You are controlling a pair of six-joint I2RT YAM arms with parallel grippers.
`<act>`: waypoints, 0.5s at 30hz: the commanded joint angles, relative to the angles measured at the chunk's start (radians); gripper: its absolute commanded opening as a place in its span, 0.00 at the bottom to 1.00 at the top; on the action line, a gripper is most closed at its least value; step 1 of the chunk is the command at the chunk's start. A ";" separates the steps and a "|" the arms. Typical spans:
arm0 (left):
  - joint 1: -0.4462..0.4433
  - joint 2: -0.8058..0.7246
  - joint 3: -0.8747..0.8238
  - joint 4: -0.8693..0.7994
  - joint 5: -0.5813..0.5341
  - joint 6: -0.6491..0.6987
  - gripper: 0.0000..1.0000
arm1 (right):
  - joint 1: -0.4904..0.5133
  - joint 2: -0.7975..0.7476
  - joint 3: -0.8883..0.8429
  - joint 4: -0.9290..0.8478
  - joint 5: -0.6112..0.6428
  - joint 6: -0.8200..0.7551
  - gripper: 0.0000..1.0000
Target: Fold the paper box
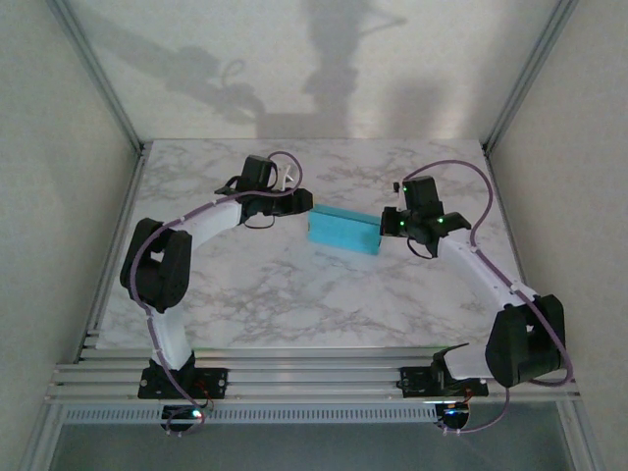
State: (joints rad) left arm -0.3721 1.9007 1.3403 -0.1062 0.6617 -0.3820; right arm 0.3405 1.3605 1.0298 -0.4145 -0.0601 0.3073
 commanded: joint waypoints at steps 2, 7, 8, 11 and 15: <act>-0.014 -0.003 -0.030 -0.075 -0.016 0.014 0.53 | -0.009 0.025 0.019 0.025 -0.030 0.001 0.00; -0.016 -0.002 -0.026 -0.082 -0.017 0.015 0.53 | -0.009 0.049 0.014 0.030 -0.035 -0.010 0.00; -0.016 -0.005 -0.026 -0.082 -0.017 0.016 0.54 | -0.011 0.051 0.013 0.028 -0.031 -0.011 0.00; -0.016 -0.009 -0.026 -0.085 -0.019 0.017 0.53 | -0.012 0.054 0.004 0.020 -0.015 -0.021 0.00; -0.016 -0.021 -0.020 -0.086 -0.016 0.015 0.55 | -0.011 0.054 -0.012 0.006 -0.010 -0.028 0.00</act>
State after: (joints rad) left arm -0.3759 1.8961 1.3403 -0.1127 0.6598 -0.3817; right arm 0.3359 1.4029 1.0294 -0.3977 -0.0784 0.2989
